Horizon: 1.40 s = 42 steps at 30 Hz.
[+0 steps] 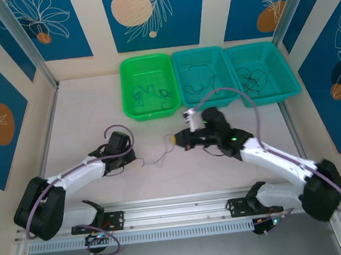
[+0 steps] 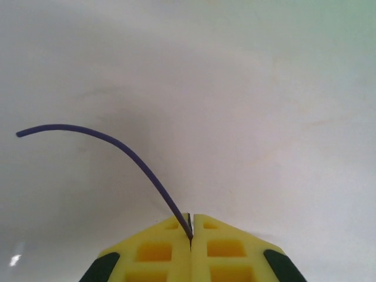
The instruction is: Untangle the cables
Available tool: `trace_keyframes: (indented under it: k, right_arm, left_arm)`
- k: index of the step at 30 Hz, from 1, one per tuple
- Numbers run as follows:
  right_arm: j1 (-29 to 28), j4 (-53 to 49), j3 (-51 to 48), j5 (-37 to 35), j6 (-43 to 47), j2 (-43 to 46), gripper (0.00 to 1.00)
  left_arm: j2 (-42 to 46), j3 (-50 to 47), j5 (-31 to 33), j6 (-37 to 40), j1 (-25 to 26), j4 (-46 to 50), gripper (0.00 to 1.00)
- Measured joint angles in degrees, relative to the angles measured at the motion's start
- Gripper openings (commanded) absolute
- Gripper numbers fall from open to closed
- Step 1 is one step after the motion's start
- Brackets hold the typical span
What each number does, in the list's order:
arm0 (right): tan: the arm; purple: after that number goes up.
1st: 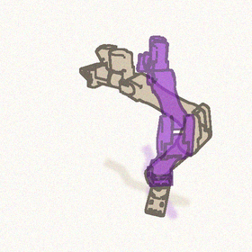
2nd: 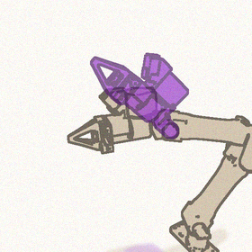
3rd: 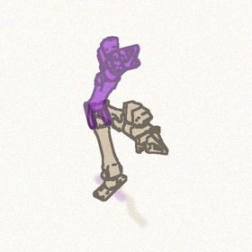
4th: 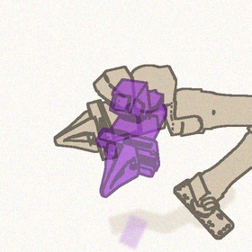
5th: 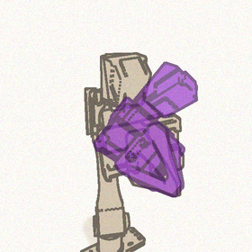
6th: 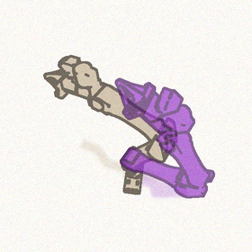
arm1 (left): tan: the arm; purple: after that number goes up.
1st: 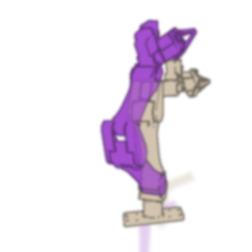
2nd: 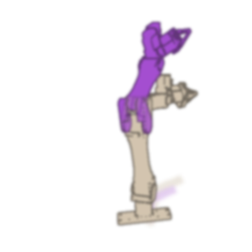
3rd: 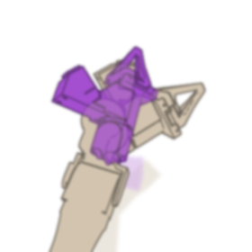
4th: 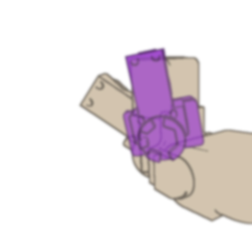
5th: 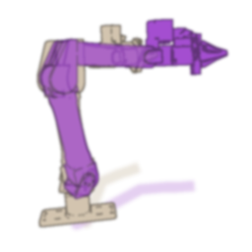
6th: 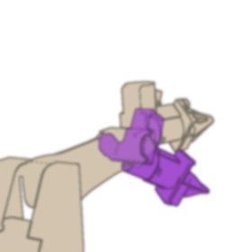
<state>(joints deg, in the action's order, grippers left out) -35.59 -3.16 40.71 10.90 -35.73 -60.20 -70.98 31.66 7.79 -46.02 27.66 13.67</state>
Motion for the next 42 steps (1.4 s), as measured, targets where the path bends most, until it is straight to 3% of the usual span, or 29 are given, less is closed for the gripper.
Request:
trace_keyframes:
  k: [5,7,11,14,18,21,25,26,29,36,42]
  right_arm:
    - [19.52,-5.25,-8.39,-4.0,-6.27,21.46,0.0]
    - [25.38,-9.6,-8.98,-1.84,-8.04,27.26,0.0]
    - [34.58,-15.41,-9.01,3.65,-11.26,30.51,0.0]
    - [36.57,-15.08,-8.96,5.99,-13.03,29.09,0.0]
    - [30.64,-12.59,-8.09,6.71,-12.98,23.71,0.0]
    - [19.85,-12.48,-6.43,3.23,-11.1,16.85,0.0]
    - [8.92,-12.26,-6.16,-1.38,-9.68,6.62,0.0]
    - [7.52,-11.89,-6.27,-2.19,-9.73,4.42,0.03]
    - [4.9,-9.62,-7.17,-3.58,-10.82,-0.33,0.18]
    - [1.01,-11.32,-4.13,-8.07,-9.18,-9.07,0.27]
    - [-8.48,-15.02,7.98,-13.35,-4.5,-19.56,0.57]
  left_arm:
    - [8.22,-0.96,2.6,0.33,-5.97,2.95,0.0]
    - [10.38,-1.29,-0.24,0.55,-6.86,1.99,0.0]
    - [12.04,-1.29,-6.86,3.08,-6.93,-1.95,0.0]
    - [11.89,-1.79,-9.86,4.87,-6.71,-4.31,0.0]
    - [11.82,-1.95,-10.45,6.67,-1.42,-8.46,0.02]
    - [9.4,-0.72,-10.14,8.66,5.73,-12.09,0.13]
    - [2.16,3.21,-8.63,11.32,13.11,-15.52,0.46]
    - [0.96,3.67,-8.15,11.67,14.16,-16.33,0.56]
    - [-0.48,3.82,-7.23,12.11,15.74,-17.77,0.72]
    - [5.57,3.85,-0.28,16.83,15.98,-14.47,0.83]
    - [15.3,3.85,6.21,21.86,15.98,-10.86,0.84]
